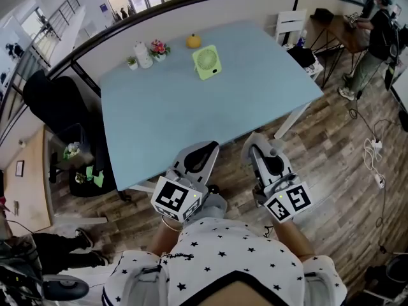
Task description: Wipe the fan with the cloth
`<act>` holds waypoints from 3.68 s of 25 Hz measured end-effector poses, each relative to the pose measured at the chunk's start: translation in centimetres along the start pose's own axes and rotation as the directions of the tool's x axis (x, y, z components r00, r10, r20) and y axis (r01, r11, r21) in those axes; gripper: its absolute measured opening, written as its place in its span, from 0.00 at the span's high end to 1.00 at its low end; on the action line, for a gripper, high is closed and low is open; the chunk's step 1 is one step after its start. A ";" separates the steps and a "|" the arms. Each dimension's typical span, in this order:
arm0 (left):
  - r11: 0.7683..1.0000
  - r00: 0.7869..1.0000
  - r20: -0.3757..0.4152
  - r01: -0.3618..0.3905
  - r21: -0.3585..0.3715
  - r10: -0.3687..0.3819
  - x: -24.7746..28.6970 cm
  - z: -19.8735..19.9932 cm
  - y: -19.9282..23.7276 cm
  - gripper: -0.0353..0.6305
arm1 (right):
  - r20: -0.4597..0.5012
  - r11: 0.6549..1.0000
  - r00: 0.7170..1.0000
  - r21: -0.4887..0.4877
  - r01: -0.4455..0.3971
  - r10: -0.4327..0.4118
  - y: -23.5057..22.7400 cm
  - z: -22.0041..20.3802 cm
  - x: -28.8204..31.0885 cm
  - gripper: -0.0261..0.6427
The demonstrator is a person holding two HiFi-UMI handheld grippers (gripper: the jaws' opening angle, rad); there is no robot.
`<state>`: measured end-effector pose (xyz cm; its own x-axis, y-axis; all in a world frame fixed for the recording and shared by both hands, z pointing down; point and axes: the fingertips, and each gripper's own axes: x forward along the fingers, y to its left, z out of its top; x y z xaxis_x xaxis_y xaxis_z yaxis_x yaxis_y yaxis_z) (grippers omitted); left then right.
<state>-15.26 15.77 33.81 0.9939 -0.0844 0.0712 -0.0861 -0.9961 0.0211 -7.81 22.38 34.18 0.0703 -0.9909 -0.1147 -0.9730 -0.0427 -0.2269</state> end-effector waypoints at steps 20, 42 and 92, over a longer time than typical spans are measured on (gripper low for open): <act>0.997 0.998 0.027 -0.047 -0.064 0.049 4.7 -0.4 14.2 0.90 | -0.056 1.000 0.998 -0.015 -0.022 0.021 -3.5 -0.7 14.4 0.89; 0.945 0.950 -0.007 -0.310 -0.104 0.311 2.0 -2.3 22.3 0.90 | -0.123 0.968 0.960 0.053 -0.245 0.250 -2.8 -3.8 24.5 0.89; 0.654 0.657 -0.169 -0.752 -0.083 0.735 15.8 -4.6 28.8 0.90 | -0.462 0.846 0.771 -0.077 -0.528 0.439 -18.3 -18.1 44.6 0.89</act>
<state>-2.37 -14.16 40.18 0.5782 -0.7826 0.2306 -0.8096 -0.5853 0.0434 9.10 -23.36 50.73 -0.4743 -0.8414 0.2589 -0.8771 0.4768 -0.0571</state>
